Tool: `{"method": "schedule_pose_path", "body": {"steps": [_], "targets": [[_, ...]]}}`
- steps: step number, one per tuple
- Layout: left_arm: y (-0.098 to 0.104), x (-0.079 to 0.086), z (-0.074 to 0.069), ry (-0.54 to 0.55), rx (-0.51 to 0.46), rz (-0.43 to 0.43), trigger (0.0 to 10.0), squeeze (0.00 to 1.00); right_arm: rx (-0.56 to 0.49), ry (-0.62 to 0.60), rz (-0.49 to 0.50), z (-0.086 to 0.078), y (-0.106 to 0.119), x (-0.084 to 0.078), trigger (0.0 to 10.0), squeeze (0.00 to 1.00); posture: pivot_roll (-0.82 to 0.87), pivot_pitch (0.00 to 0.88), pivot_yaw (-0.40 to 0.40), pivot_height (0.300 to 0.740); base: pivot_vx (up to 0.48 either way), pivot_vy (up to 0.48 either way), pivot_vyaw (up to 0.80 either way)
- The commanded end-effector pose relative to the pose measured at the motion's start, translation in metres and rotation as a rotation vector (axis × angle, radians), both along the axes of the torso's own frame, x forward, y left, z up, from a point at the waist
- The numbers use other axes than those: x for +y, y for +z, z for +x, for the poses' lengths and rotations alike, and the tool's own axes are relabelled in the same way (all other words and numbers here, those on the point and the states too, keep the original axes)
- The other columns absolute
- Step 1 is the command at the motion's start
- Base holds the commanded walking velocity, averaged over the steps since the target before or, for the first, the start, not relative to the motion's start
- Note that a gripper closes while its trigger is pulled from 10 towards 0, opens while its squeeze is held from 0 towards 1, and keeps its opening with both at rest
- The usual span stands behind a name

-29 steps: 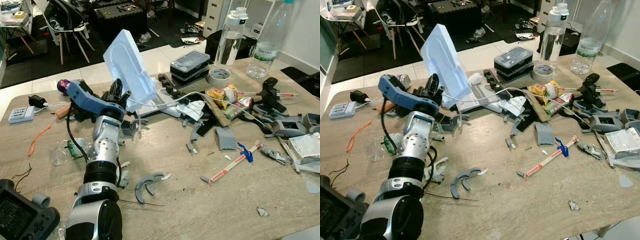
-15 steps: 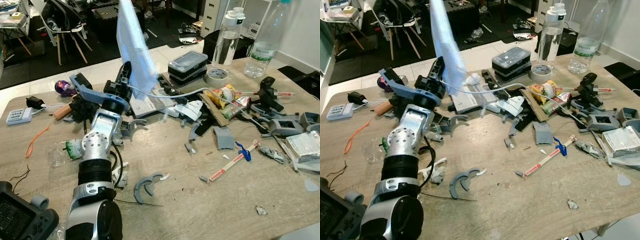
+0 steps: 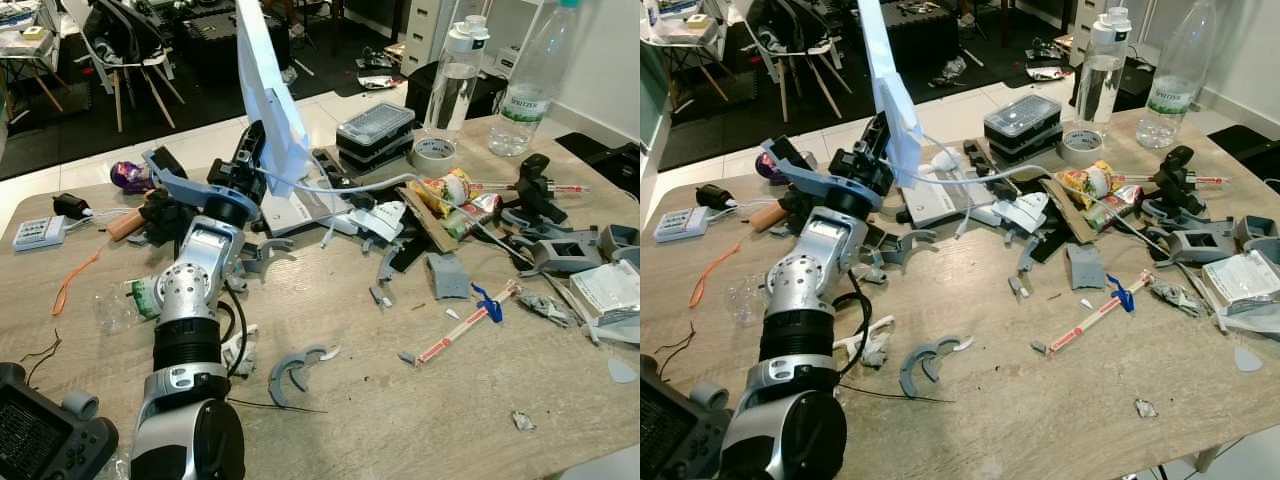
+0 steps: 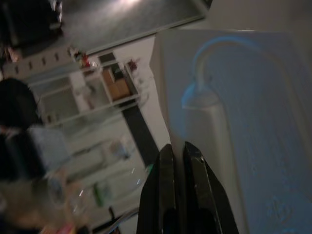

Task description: Picking trash to rubbish bin

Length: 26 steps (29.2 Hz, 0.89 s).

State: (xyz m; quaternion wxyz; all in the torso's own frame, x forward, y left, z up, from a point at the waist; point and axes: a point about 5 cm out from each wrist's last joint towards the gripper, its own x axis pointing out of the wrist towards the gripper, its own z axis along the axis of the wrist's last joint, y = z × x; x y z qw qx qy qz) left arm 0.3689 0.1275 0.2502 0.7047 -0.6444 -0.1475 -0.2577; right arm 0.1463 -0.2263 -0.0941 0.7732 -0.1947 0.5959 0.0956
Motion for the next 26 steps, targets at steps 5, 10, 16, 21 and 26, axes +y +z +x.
{"method": "schedule_pose_path", "body": {"steps": [5, 10, 16, 21, 26], "targets": [[0.041, 0.029, -0.001, 0.099, -0.1, -0.009, 10.0, 0.0, 0.008, 0.017, -0.001, -0.003, -0.002, 0.004, 10.0, 0.0, -0.02, 0.062, 0.081, 0.74, 0.0, 0.0, 0.0], [0.049, 0.032, -0.005, 0.105, -0.136, -0.01, 10.0, 0.0, 0.004, 0.021, -0.012, -0.003, -0.002, 0.003, 10.0, 0.0, -0.02, 0.06, 0.081, 0.74, 0.0, 0.0, 0.0], [0.044, 0.022, -0.006, 0.084, -0.121, 0.001, 10.0, 0.0, -0.07, -0.195, -0.075, -0.007, -0.003, -0.002, 10.0, 0.0, -0.02, 0.059, 0.079, 0.74, 0.0, 0.0, 0.0], [0.04, 0.013, -0.007, 0.063, -0.112, 0.036, 10.0, 0.0, -0.206, -0.535, -0.221, -0.015, -0.002, -0.009, 10.0, 0.0, -0.03, 0.066, 0.08, 0.74, 0.0, 0.0, 0.0], [0.037, 0.007, -0.007, 0.05, -0.104, 0.055, 10.0, 0.0, -0.254, -0.753, -0.343, -0.023, -0.001, -0.01, 10.0, 0.0, -0.05, 0.075, 0.083, 0.74, 0.0, 0.0, 0.0]]}}
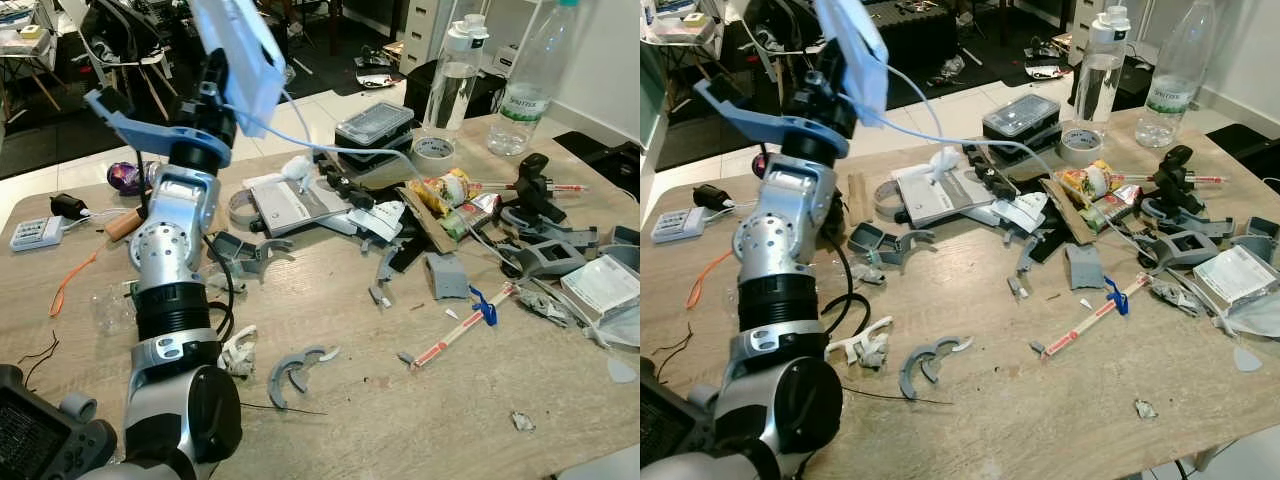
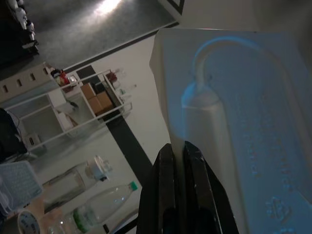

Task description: Picking trash to rubbish bin

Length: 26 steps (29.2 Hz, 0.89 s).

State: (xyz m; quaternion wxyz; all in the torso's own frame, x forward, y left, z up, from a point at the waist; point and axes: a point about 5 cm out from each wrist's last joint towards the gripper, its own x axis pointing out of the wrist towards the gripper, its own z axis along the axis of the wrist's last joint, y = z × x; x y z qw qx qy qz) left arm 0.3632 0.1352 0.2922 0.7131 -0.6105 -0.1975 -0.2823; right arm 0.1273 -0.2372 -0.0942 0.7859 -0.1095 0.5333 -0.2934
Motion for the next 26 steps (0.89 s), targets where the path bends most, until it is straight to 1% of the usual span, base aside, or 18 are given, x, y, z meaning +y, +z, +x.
{"method": "schedule_pose_path", "body": {"steps": [1, 2, 3, 4, 5, 6, 7, 8, 9, 10, 14, 17, 18, 21, 23, 24, 25, 26], "targets": [[-0.005, -0.001, -0.002, 0.007, 0.015, 0.019, 10.0, 0.0, -0.005, -0.079, -0.021, -0.005, -0.001, 0.002, 10.0, 0.0, -0.05, 0.075, 0.083, 0.74, 0.0, 0.0, 0.0], [-0.006, -0.003, -0.002, 0.004, 0.016, 0.024, 10.0, 0.0, -0.011, -0.121, -0.037, -0.007, -0.001, 0.002, 10.0, 0.0, -0.05, 0.075, 0.083, 0.74, 0.0, 0.0, 0.0], [-0.006, -0.005, -0.002, 0.001, 0.017, 0.028, 10.0, 0.0, 0.0, -0.196, -0.104, -0.023, 0.009, -0.046, 10.0, 0.0, -0.05, 0.075, 0.083, 0.74, 0.0, 0.0, 0.0], [-0.006, -0.005, -0.002, 0.001, 0.017, 0.028, 10.0, 0.0, 0.0, -0.196, -0.104, -0.023, 0.009, -0.046, 10.0, 0.0, -0.05, 0.075, 0.083, 0.74, 0.0, 0.0, 0.0], [-0.007, -0.008, -0.002, -0.004, 0.018, 0.036, 10.0, 0.0, 0.002, -0.313, -0.214, -0.051, 0.035, -0.117, 10.0, 0.0, -0.05, 0.079, 0.081, 0.74, 0.0, 0.0, 0.0], [-0.007, -0.008, -0.002, -0.004, 0.018, 0.036, 10.0, 0.0, 0.002, -0.313, -0.214, -0.051, 0.035, -0.117, 10.0, 0.0, -0.05, 0.079, 0.081, 0.74, 0.0, 0.0, 0.0], [-0.007, -0.009, -0.003, -0.006, 0.017, 0.041, 10.0, 0.0, -0.005, -0.364, -0.257, -0.062, 0.048, -0.14, 10.0, 0.0, -0.06, 0.082, 0.08, 0.74, 0.0, 0.0, 0.0], [-0.008, -0.011, -0.003, -0.007, 0.018, 0.046, 10.0, 0.0, -0.009, -0.395, -0.278, -0.067, 0.055, -0.15, 10.0, 0.0, -0.06, 0.082, 0.08, 0.74, 0.0, 0.0, 0.0], [-0.009, -0.012, -0.003, -0.006, 0.018, 0.058, 10.0, 0.0, -0.01, -0.422, -0.295, -0.073, 0.059, -0.157, 10.0, 0.0, -0.06, 0.082, 0.08, 0.74, 0.0, 0.0, 0.0], [-0.01, -0.013, -0.003, -0.005, 0.017, 0.067, 10.0, 0.0, -0.011, -0.438, -0.306, -0.075, 0.061, -0.16, 10.0, 0.0, -0.06, 0.082, 0.08, 0.74, 0.0, 0.0, 0.0], [-0.012, -0.015, -0.004, -0.007, 0.019, 0.085, 10.0, 0.0, -0.014, -0.466, -0.307, -0.079, 0.061, -0.161, 10.0, 0.0, -0.07, 0.087, 0.078, 0.74, 0.0, 0.0, 0.0], [-0.014, -0.018, -0.004, -0.005, 0.021, 0.112, 10.0, 0.0, -0.021, -0.583, -0.309, -0.098, 0.063, -0.165, 10.0, 0.0, -0.07, 0.087, 0.078, 0.74, 0.0, 0.0, 0.0], [-0.014, -0.018, -0.004, -0.005, 0.018, 0.117, 10.0, 0.0, -0.011, -0.63, -0.335, -0.107, 0.067, -0.172, 10.0, 0.0, -0.06, 0.086, 0.076, 0.74, 0.0, 0.0, 0.0], [-0.013, -0.019, -0.005, -0.005, 0.013, 0.126, 10.0, 0.0, 0.006, -0.718, -0.409, -0.126, 0.083, -0.189, 10.0, 0.0, -0.06, 0.086, 0.076, 0.74, 0.0, 0.0, 0.0], [-0.013, -0.019, -0.005, -0.004, 0.013, 0.128, 10.0, 0.0, 0.003, -0.775, -0.51, -0.139, 0.104, -0.208, 10.0, 0.0, -0.06, 0.086, 0.076, 0.74, 0.0, 0.0, 0.0], [-0.013, -0.019, -0.005, -0.004, 0.013, 0.128, 10.0, 0.0, 0.003, -0.775, -0.51, -0.139, 0.104, -0.208, 10.0, 0.0, -0.06, 0.086, 0.076, 0.74, 0.0, 0.0, 0.0], [-0.014, -0.019, -0.005, -0.004, 0.013, 0.129, 10.0, 0.0, -0.011, -0.801, -0.577, -0.143, 0.119, -0.22, 10.0, 0.0, -0.07, 0.088, 0.08, 0.74, 0.0, 0.0, 0.0], [-0.014, -0.019, -0.005, -0.005, 0.014, 0.13, 10.0, 0.0, -0.051, -0.819, -0.676, -0.145, 0.145, -0.239, 10.0, 0.0, -0.07, 0.089, 0.083, 0.74, 0.0, 0.0, 0.0]]}}
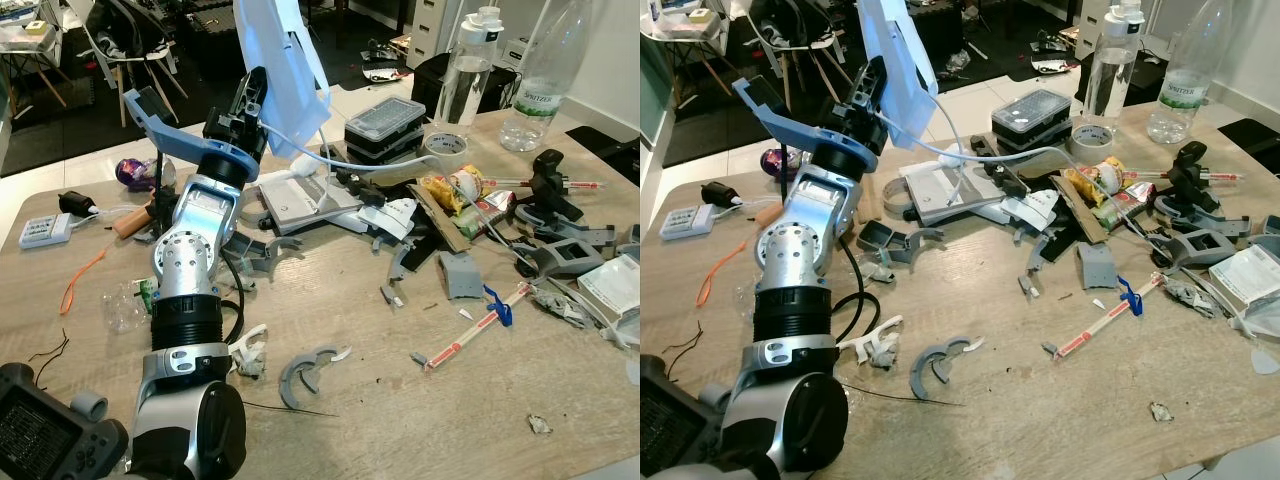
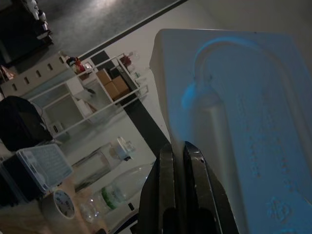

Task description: Picking trash to rubbish bin

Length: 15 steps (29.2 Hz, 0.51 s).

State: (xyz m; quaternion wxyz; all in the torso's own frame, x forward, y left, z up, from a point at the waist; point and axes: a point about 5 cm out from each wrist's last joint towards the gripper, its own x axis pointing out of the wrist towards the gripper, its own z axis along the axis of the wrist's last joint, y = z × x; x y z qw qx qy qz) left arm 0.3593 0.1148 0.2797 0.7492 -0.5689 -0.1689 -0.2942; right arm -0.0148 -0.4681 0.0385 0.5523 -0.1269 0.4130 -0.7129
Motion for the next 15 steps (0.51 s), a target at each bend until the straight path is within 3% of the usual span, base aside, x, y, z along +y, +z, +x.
{"method": "schedule_pose_path", "body": {"steps": [1, 3, 5, 6, 7, 8, 11, 12, 13, 15], "targets": [[-0.002, 0.001, -0.001, 0.008, -0.003, 0.006, 10.0, 0.0, -0.023, -0.031, -0.147, -0.002, 0.035, -0.022, 10.0, 0.0, -0.08, 0.088, 0.084, 0.74, 0.0, 0.0, 0.0], [-0.002, -0.001, 0.0, 0.0, -0.003, 0.004, 10.0, 0.0, -0.063, 0.009, -0.293, 0.009, 0.073, -0.042, 10.0, 0.0, -0.09, 0.087, 0.089, 0.74, 0.0, 0.0, 0.0], [-0.001, -0.004, 0.0, -0.009, -0.005, 0.004, 10.0, 0.0, -0.217, 0.154, -0.437, 0.04, 0.112, -0.057, 10.0, 0.0, -0.09, 0.085, 0.092, 0.74, 0.0, 0.0, 0.0], [-0.001, -0.004, 0.0, -0.009, -0.005, 0.004, 10.0, 0.0, -0.217, 0.154, -0.437, 0.04, 0.112, -0.057, 10.0, 0.0, -0.09, 0.085, 0.092, 0.74, 0.0, 0.0, 0.0], [-0.001, -0.005, 0.0, -0.013, -0.006, 0.005, 10.0, 0.0, -0.315, 0.261, -0.5, 0.062, 0.131, -0.06, 10.0, 0.0, -0.09, 0.082, 0.096, 0.74, 0.0, 0.0, 0.0], [-0.001, -0.006, 0.0, -0.017, -0.007, 0.007, 10.0, 0.0, -0.449, 0.435, -0.557, 0.094, 0.154, -0.058, 10.0, 0.0, -0.09, 0.082, 0.096, 0.74, 0.0, 0.0, 0.0], [0.0, -0.006, 0.001, -0.019, -0.012, 0.01, 10.0, 0.0, -0.78, 0.937, -0.609, 0.177, 0.208, -0.028, 10.0, 0.0, -0.08, 0.074, 0.094, 0.74, 0.0, 0.0, 0.0], [0.0, -0.006, 0.001, -0.019, -0.012, 0.01, 10.0, 0.0, -0.78, 0.937, -0.609, 0.177, 0.208, -0.028, 10.0, 0.0, -0.08, 0.074, 0.094, 0.74, 0.0, 0.0, 0.0], [0.001, -0.005, 0.001, -0.017, -0.013, 0.01, 10.0, 0.0, -0.927, 1.134, -0.571, 0.205, 0.223, -0.006, 10.0, 0.0, -0.08, 0.074, 0.094, 0.74, 0.0, 0.0, 0.0], [0.001, -0.004, 0.0, -0.011, -0.014, 0.011, 10.0, 0.0, -1.123, 1.514, -0.475, 0.242, 0.247, 0.045, 10.0, 0.0, -0.08, 0.074, 0.094, 0.74, 0.0, 0.0, 0.0]]}}
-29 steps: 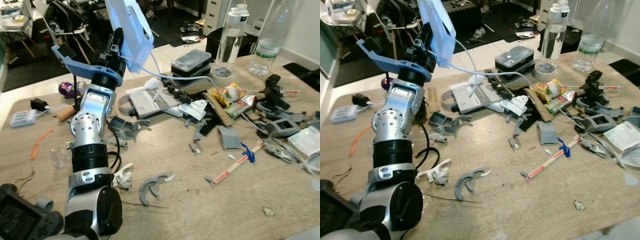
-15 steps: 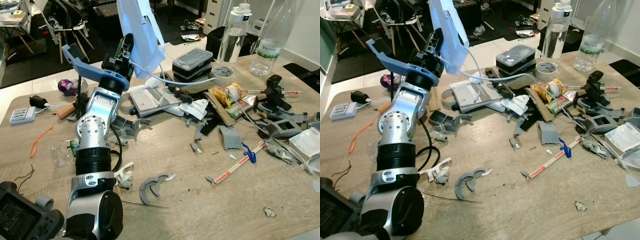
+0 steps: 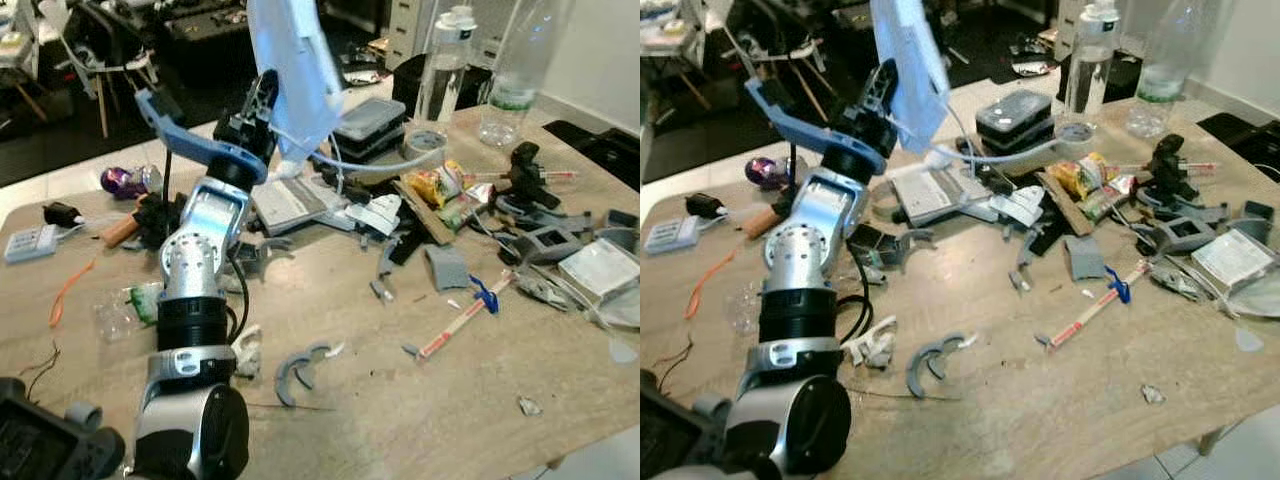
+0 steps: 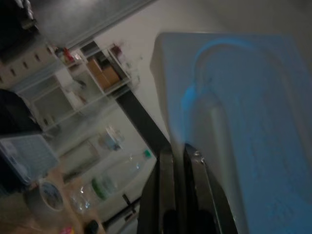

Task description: Picking trash to rubbish bin

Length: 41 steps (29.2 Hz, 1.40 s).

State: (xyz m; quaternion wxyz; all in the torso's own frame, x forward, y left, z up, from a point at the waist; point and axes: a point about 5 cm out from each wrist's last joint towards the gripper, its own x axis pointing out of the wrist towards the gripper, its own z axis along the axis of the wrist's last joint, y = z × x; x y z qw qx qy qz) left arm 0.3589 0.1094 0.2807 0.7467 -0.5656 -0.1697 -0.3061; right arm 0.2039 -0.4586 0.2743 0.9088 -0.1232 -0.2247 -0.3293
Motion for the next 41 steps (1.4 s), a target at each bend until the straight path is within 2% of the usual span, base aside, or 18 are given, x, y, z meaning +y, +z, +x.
{"method": "schedule_pose_path", "body": {"steps": [1, 2, 4, 6, 7, 9, 11, 14, 15, 18, 20, 22, 23, 24, 25, 31, 34, 41], "targets": [[-0.001, 0.002, 0.001, 0.008, 0.003, 0.006, 10.0, 0.0, -0.035, 0.492, -0.074, 0.035, 0.018, 0.064, 10.0, 0.0, -0.07, 0.069, 0.091, 0.74, 0.0, 0.0, 0.0], [-0.001, 0.002, 0.001, 0.008, 0.003, 0.006, 10.0, 0.0, -0.035, 0.492, -0.074, 0.035, 0.018, 0.064, 10.0, 0.0, -0.07, 0.069, 0.091, 0.74, 0.0, 0.0, 0.0], [-0.001, 0.002, 0.001, 0.009, 0.003, 0.007, 10.0, 0.0, -0.041, 0.745, -0.088, 0.046, 0.02, 0.1, 10.0, 0.0, -0.07, 0.069, 0.091, 0.74, 0.0, 0.0, 0.0], [-0.001, 0.002, 0.001, 0.009, 0.003, 0.007, 10.0, 0.0, -0.01, 0.883, -0.104, 0.052, 0.017, 0.124, 10.0, 0.0, -0.07, 0.069, 0.091, 0.74, 0.0, 0.0, 0.0], [-0.001, 0.002, 0.001, 0.009, 0.003, 0.007, 10.0, 0.0, -0.01, 0.883, -0.104, 0.052, 0.017, 0.124, 10.0, 0.0, -0.07, 0.069, 0.091, 0.74, 0.0, 0.0, 0.0], [-0.001, 0.001, 0.001, 0.008, 0.001, 0.008, 10.0, 0.0, 0.19, 1.091, -0.171, 0.06, -0.011, 0.163, 10.0, 0.0, -0.07, 0.068, 0.088, 0.74, 0.0, 0.0, 0.0], [-0.001, 0.001, 0.001, 0.007, 0.001, 0.008, 10.0, 0.0, 0.223, 1.129, -0.18, 0.061, -0.016, 0.168, 10.0, 0.0, -0.07, 0.068, 0.088, 0.74, 0.0, 0.0, 0.0], [-0.001, 0.0, 0.0, 0.005, 0.001, 0.008, 10.0, 0.0, 0.357, 1.281, -0.19, 0.061, -0.032, 0.195, 10.0, 0.0, -0.07, 0.068, 0.088, 0.74, 0.0, 0.0, 0.0], [-0.001, 0.0, 0.0, 0.005, 0.001, 0.008, 10.0, 0.0, 0.357, 1.281, -0.19, 0.061, -0.032, 0.195, 10.0, 0.0, -0.07, 0.068, 0.088, 0.74, 0.0, 0.0, 0.0], [0.0, -0.001, 0.001, 0.0, -0.003, 0.008, 10.0, 0.0, 0.459, 1.367, -0.217, 0.058, -0.036, 0.212, 10.0, 0.0, -0.07, 0.065, 0.091, 0.74, 0.0, 0.0, 0.0], [0.001, -0.002, 0.001, -0.003, -0.006, 0.006, 10.0, 0.0, 0.495, 1.357, -0.261, 0.059, -0.033, 0.216, 10.0, 0.0, -0.07, 0.065, 0.091, 0.74, 0.0, 0.0, 0.0], [0.001, -0.002, 0.001, -0.005, -0.007, 0.006, 10.0, 0.0, 0.544, 1.244, -0.347, 0.067, -0.028, 0.212, 10.0, 0.0, -0.07, 0.065, 0.091, 0.74, 0.0, 0.0, 0.0], [0.0, -0.003, 0.001, -0.006, -0.006, 0.006, 10.0, 0.0, 0.543, 1.212, -0.412, 0.069, -0.019, 0.213, 10.0, 0.0, -0.07, 0.065, 0.091, 0.74, 0.0, 0.0, 0.0], [0.0, -0.003, 0.001, -0.006, -0.006, 0.006, 10.0, 0.0, 0.543, 1.212, -0.412, 0.069, -0.019, 0.213, 10.0, 0.0, -0.07, 0.065, 0.091, 0.74, 0.0, 0.0, 0.0], [0.0, -0.003, 0.001, -0.008, -0.005, 0.007, 10.0, 0.0, 0.501, 1.209, -0.468, 0.07, -0.006, 0.219, 10.0, 0.0, -0.07, 0.065, 0.091, 0.74, 0.0, 0.0, 0.0], [0.0, -0.004, 0.0, -0.01, -0.007, 0.008, 10.0, 0.0, 0.465, 1.143, -0.586, 0.074, 0.015, 0.231, 10.0, 0.0, -0.07, 0.065, 0.091, 0.74, 0.0, 0.0, 0.0], [0.0, -0.005, 0.0, -0.011, -0.007, 0.007, 10.0, 0.0, 0.527, 1.063, -0.653, 0.084, 0.013, 0.234, 10.0, 0.0, -0.07, 0.065, 0.091, 0.74, 0.0, 0.0, 0.0], [0.0, -0.005, -0.001, -0.011, -0.009, 0.005, 10.0, 0.0, 0.606, 0.959, -0.704, 0.105, -0.006, 0.243, 10.0, 0.0, -0.07, 0.062, 0.091, 0.74, 0.0, 0.0, 0.0]]}}
